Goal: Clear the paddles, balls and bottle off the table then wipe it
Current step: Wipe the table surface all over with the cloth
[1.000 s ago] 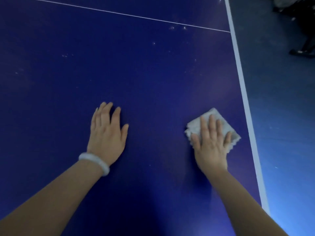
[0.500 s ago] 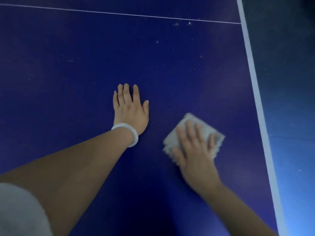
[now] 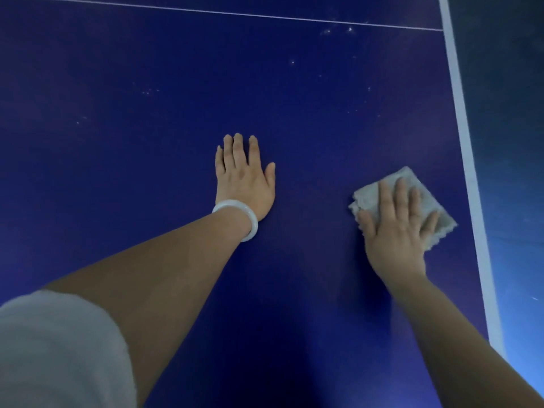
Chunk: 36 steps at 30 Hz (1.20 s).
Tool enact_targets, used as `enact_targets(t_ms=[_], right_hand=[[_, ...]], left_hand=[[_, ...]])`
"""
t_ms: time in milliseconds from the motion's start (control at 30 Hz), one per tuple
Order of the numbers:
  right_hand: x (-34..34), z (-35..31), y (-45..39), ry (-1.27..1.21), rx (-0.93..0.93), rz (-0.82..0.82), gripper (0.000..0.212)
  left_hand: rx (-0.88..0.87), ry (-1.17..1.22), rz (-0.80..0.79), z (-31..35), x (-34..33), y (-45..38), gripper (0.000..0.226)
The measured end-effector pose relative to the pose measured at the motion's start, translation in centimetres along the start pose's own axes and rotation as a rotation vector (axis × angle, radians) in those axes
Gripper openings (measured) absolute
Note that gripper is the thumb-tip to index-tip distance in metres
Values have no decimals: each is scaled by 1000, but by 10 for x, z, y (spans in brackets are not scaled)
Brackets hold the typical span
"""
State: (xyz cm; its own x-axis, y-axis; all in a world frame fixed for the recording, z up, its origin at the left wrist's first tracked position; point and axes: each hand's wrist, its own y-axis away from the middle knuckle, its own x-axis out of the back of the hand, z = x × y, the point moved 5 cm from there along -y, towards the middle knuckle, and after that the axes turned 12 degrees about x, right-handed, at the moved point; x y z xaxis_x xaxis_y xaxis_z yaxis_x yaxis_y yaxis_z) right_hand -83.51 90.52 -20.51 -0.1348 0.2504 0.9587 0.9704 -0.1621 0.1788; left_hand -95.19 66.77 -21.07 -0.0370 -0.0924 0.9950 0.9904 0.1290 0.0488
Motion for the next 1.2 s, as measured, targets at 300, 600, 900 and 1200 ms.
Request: enact_targets(t_ms=[300, 600, 900, 1200], right_hand=[[-2, 6, -7, 155, 358, 61, 63], [15, 24, -83, 170, 232, 61, 69], [41, 86, -143, 142, 180, 100, 72], [40, 32, -214, 161, 484, 3, 70]], left_hand=[[0, 40, 13, 0, -2, -3, 65], [-14, 110, 26, 19, 3, -11, 63], [222, 20, 7, 62, -4, -53, 71], [251, 45, 11, 62, -4, -55, 72]])
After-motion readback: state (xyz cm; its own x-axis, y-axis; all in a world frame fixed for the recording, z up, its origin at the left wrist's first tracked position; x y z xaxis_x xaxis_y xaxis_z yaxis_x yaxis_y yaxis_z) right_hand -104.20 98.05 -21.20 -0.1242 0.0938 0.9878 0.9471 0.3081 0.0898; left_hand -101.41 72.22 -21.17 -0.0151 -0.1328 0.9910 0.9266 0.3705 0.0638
